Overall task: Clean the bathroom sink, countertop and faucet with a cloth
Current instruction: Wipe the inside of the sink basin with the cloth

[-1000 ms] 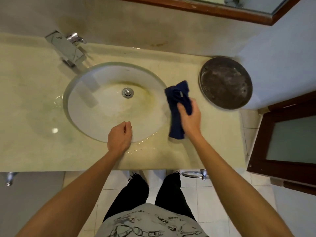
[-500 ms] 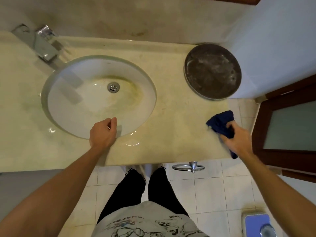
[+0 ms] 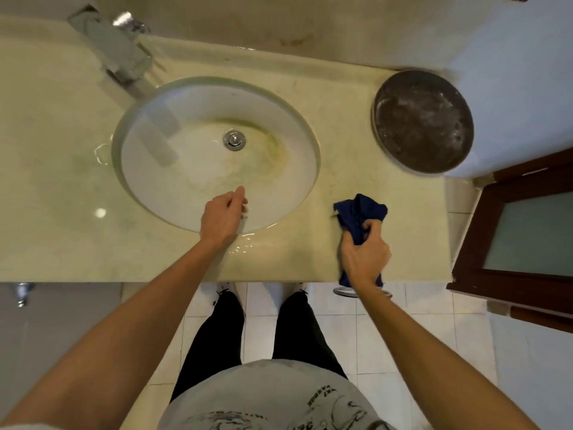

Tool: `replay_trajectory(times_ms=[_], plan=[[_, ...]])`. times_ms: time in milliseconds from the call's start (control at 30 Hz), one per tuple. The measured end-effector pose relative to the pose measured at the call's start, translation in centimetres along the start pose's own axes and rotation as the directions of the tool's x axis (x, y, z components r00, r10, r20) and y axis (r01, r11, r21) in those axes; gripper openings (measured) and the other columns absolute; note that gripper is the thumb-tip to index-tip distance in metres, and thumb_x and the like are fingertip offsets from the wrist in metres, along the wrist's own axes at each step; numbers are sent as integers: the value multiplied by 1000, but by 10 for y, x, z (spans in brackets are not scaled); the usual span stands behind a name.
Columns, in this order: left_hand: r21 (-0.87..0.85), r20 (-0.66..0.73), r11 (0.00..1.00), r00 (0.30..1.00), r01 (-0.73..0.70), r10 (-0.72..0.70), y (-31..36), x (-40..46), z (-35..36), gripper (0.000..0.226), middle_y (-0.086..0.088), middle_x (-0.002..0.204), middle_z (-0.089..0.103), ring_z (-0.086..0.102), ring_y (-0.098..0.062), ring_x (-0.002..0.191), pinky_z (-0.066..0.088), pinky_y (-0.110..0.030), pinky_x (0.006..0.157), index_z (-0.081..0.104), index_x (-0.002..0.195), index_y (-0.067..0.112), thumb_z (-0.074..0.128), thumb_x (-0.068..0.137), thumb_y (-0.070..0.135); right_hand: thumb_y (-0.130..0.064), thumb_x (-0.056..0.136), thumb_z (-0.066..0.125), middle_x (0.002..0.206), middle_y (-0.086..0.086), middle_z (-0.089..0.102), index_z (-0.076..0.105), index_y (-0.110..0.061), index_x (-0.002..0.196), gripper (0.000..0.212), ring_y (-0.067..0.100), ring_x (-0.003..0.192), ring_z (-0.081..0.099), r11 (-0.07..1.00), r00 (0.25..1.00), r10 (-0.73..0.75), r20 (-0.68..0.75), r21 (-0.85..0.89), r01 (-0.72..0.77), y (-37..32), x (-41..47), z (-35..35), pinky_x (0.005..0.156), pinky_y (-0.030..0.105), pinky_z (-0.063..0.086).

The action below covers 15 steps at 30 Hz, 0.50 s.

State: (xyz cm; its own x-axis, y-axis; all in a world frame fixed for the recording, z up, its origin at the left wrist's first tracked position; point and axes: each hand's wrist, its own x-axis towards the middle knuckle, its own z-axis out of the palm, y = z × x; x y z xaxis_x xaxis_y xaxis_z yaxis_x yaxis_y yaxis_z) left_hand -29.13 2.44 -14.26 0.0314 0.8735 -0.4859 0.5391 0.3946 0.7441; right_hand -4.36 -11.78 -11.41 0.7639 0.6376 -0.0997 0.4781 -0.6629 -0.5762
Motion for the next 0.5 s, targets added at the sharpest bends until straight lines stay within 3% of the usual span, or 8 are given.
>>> replay_trajectory(times_ms=[67,167,300,433,500], plan=[[-256,38,958,991,133,-127,9,10,-9,53,3,86,75,68,-15,76,51,-31,71,74,85,18,41,101,57,-21,78,63,72,1,63,53,-17,100,24,29,63,58,999,1000,10,-3,50,-10,-38,-30,33,62,35,41],[-308,5,937,986,162,-169,23,28,-37,55,4,98,73,63,-12,81,44,-25,70,76,97,16,34,106,51,-25,76,61,70,-3,60,55,-18,101,26,23,61,56,985,998,-10,64,175,-1,-99,-81,82,61,35,43],[-346,-157,937,982,45,-105,46,46,-88,57,5,107,73,63,-11,94,42,-29,83,76,102,17,28,107,48,-20,82,63,60,-7,52,54,-17,96,16,19,54,52,926,974,-49,221,376,-39,-177,-117,135,55,37,45],[-380,-394,920,917,-99,-64,57,53,-137,47,6,104,71,62,-11,94,45,-29,84,73,97,20,33,106,43,-20,91,67,71,-3,62,55,-17,97,14,13,61,58,729,895,87,437,584,-356,-232,-99,151,59,32,49],[-344,-487,923,873,-174,-17,53,53,-147,41,6,102,71,64,-14,97,48,-31,88,72,94,21,38,100,42,-16,91,69,84,-1,68,58,-15,105,18,10,70,63,635,894,94,437,666,-392,-237,-76,137,67,30,55]])
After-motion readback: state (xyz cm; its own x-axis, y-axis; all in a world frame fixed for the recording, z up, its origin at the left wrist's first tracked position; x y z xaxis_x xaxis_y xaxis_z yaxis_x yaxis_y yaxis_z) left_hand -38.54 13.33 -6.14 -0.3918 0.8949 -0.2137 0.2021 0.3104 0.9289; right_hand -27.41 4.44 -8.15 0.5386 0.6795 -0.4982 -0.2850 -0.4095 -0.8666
